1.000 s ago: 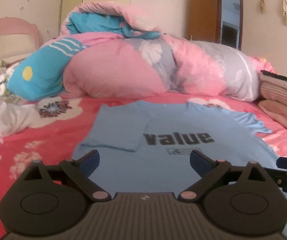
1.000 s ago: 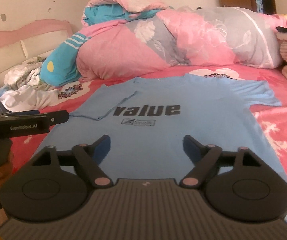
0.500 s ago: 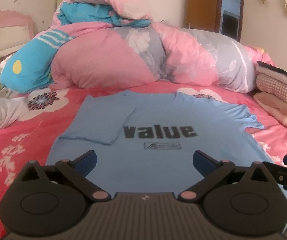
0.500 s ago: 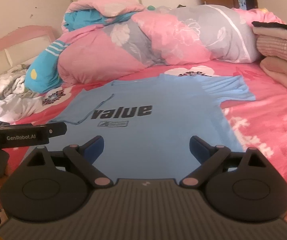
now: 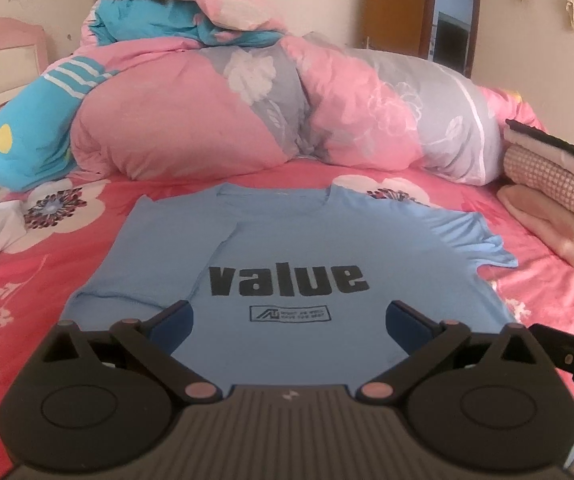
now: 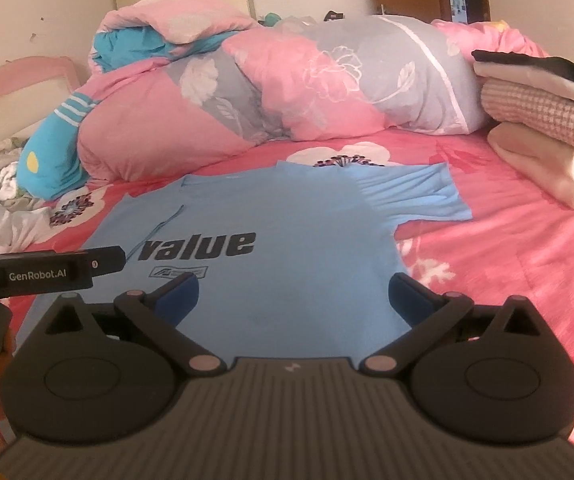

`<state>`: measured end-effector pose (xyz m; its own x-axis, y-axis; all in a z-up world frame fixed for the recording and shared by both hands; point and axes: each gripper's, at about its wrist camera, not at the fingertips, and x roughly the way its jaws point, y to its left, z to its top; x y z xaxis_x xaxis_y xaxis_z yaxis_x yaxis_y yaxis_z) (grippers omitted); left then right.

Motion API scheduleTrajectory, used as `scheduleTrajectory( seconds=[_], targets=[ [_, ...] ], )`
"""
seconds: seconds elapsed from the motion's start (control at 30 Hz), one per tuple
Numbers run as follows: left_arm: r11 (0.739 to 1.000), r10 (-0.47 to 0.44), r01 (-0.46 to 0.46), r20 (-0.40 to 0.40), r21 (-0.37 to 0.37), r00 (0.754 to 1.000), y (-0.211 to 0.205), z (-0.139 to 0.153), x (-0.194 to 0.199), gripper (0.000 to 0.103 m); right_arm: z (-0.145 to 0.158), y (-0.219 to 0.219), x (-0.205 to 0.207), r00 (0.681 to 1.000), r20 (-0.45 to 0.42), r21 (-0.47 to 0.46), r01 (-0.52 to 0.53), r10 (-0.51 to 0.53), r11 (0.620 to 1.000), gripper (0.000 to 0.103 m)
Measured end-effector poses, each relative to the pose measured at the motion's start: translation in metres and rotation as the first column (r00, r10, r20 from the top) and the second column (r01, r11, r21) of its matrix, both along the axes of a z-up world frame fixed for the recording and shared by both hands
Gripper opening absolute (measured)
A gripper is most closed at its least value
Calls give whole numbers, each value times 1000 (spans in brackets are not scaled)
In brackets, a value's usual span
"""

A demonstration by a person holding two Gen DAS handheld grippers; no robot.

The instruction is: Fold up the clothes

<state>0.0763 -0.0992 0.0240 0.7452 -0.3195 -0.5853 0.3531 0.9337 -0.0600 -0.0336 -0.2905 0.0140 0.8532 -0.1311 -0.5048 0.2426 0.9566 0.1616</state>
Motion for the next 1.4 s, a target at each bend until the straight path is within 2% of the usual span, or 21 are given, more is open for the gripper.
scheduleTrajectory(
  seconds=[0.43,0.73,1.4],
  targets=[
    [999,-3,5,-53,38,999,-32,-6,27,103,-12,-19,18,998,-45,24,39,-38,999,102],
    [993,27,-13,-112,121,993,-60,-27,57,103,-28,-38,36,995,-80,32,67,-64,997,102],
    [991,53,-30,-168,133,984,-78,-49,101,103,-52,-64,78,985,-147,5,95,-93,995,102]
  ],
)
